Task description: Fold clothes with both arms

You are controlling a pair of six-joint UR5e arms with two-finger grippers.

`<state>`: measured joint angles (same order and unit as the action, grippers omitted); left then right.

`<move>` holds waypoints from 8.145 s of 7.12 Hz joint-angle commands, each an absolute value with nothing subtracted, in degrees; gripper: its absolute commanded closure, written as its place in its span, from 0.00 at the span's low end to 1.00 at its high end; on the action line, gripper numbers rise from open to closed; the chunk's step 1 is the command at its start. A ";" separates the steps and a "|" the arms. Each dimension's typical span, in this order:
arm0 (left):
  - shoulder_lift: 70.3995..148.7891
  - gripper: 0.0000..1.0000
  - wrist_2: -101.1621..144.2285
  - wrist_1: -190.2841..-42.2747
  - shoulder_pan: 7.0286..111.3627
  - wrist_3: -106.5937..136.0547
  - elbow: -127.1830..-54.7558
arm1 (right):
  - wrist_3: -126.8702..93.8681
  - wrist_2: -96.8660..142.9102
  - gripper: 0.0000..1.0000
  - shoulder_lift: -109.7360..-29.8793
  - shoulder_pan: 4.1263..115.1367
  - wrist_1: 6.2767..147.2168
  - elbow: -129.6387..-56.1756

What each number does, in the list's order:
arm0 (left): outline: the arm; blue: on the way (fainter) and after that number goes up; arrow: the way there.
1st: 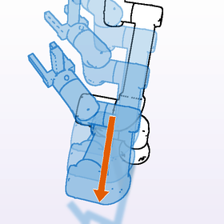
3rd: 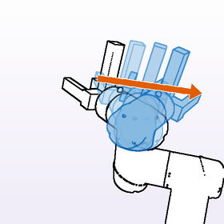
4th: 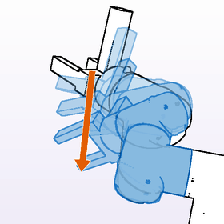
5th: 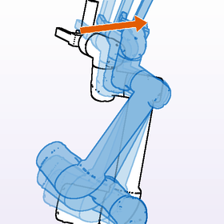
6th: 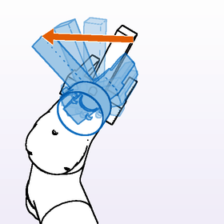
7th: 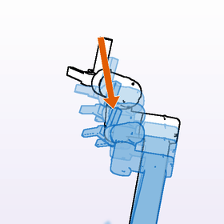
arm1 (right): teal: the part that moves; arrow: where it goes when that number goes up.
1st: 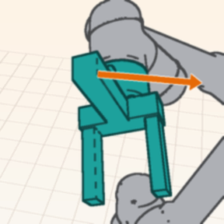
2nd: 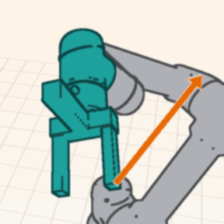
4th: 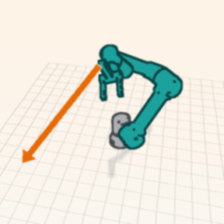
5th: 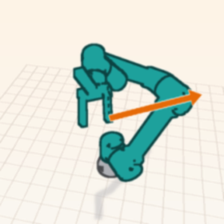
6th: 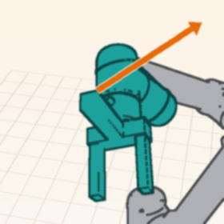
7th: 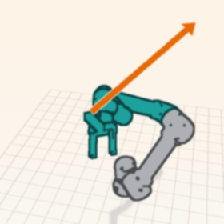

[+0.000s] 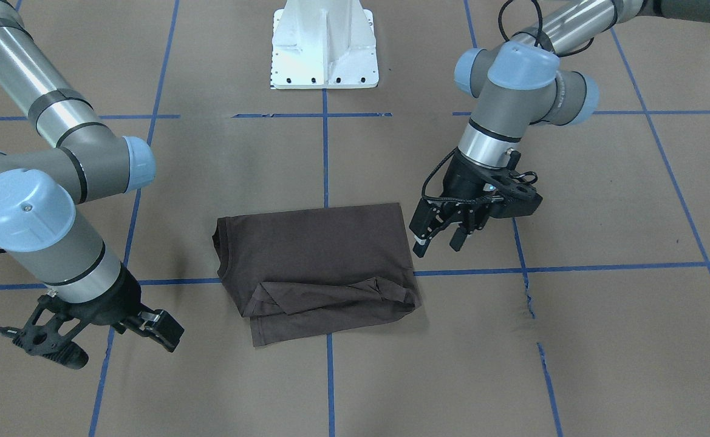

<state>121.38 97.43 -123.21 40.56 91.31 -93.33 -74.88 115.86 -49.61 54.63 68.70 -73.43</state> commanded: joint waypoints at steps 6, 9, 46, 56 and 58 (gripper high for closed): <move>132.16 1.00 97.30 -122.42 33.49 68.73 -75.63 | -80.51 115.31 0.00 -50.71 49.92 68.38 -78.66; 141.11 1.00 97.55 -132.79 40.48 64.11 -59.12 | -80.59 115.31 0.00 -52.29 49.75 68.20 -79.28; 73.38 0.00 133.58 -89.30 87.45 -8.35 -108.75 | 9.49 135.20 0.00 -87.51 93.34 101.49 -94.54; 73.56 0.00 133.07 -88.68 87.45 -8.79 -113.46 | 9.49 135.35 0.00 -90.97 90.35 101.25 -96.24; 73.74 0.00 133.07 -89.12 87.36 -8.79 -112.85 | 9.49 135.35 0.00 -90.97 90.26 101.34 -97.55</move>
<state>73.68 133.07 -88.99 87.43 -8.83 -113.02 9.45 135.30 -90.97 90.39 101.30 -96.81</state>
